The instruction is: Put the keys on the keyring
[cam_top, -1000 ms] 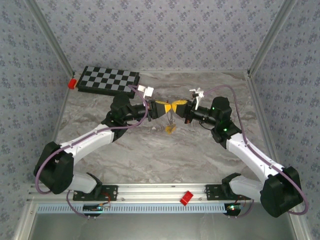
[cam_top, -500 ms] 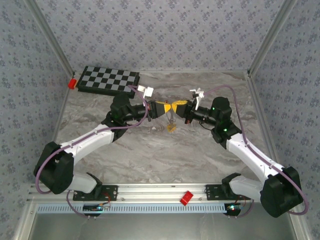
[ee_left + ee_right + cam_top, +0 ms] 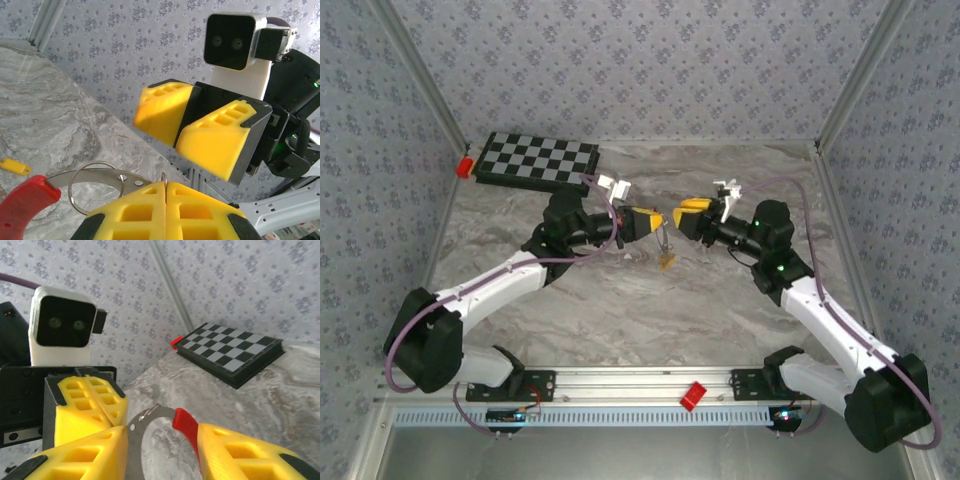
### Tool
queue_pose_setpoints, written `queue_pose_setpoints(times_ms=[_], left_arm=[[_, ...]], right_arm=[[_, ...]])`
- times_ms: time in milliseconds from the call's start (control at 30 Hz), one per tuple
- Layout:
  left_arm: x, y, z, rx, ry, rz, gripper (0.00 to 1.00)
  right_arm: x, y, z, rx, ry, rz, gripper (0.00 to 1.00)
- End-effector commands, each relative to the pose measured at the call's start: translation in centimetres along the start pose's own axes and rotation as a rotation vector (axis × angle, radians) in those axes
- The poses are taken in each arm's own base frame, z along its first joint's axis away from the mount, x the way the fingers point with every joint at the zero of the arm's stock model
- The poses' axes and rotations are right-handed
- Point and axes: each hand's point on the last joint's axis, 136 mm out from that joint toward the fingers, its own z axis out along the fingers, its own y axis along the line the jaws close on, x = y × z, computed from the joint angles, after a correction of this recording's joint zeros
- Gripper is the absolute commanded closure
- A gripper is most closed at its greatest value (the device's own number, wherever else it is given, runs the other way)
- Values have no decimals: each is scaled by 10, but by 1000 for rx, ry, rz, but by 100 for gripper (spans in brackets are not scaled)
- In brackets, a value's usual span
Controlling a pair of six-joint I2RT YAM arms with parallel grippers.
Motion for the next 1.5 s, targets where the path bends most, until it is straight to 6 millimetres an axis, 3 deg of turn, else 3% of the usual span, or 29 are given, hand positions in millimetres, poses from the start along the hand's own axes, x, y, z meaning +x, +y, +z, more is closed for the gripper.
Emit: queue_pose_setpoints(times_ms=[0,200,367,533,600,867,1133,1467], left_arm=[[-13,-14,-5,6,-38,75,100],[-14,-11,-5,-19,-39,87,100],[-17,-5,-9,-78,-63,129,100],[-16,9,-17,-184,-95,227,100],[-14,15,-19,-223,-95,268,100],[-3,25,-23,-325,-73,400,100],[4,33,-26,-355,-61,425,100],[20,49,-31,-389,-64,395,100]], right_arm=[[0,-13,-11,82,-22,5,58],[5,-22,-19,131,-25,13,53],[9,-30,-22,172,-14,12,39],[17,-39,-23,214,8,13,20],[19,-42,-23,226,12,12,0],[37,-56,-22,272,61,18,0],[45,-73,-21,350,110,29,0],[72,-123,-26,572,211,66,0]])
